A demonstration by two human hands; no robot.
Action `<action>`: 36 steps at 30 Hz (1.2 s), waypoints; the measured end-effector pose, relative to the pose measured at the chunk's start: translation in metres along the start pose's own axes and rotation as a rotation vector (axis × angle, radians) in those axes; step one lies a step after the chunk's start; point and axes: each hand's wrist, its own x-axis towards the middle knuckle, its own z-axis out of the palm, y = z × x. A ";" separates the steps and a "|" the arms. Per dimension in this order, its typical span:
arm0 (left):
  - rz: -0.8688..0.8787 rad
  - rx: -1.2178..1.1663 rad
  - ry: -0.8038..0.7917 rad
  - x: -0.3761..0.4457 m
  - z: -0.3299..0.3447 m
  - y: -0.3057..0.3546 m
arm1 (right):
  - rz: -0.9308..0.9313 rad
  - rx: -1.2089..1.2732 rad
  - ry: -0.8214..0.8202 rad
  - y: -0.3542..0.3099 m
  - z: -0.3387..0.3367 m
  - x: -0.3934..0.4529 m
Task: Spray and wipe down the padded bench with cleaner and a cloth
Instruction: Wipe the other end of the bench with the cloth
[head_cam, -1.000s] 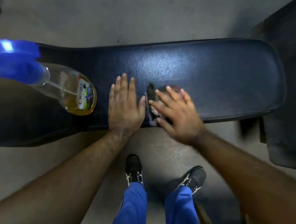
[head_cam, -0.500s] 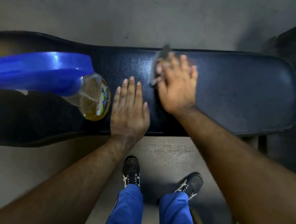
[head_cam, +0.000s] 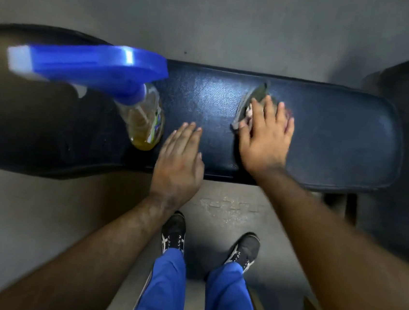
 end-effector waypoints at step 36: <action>-0.693 -0.312 0.322 0.029 -0.129 -0.059 | -0.037 0.001 -0.178 -0.154 0.015 0.058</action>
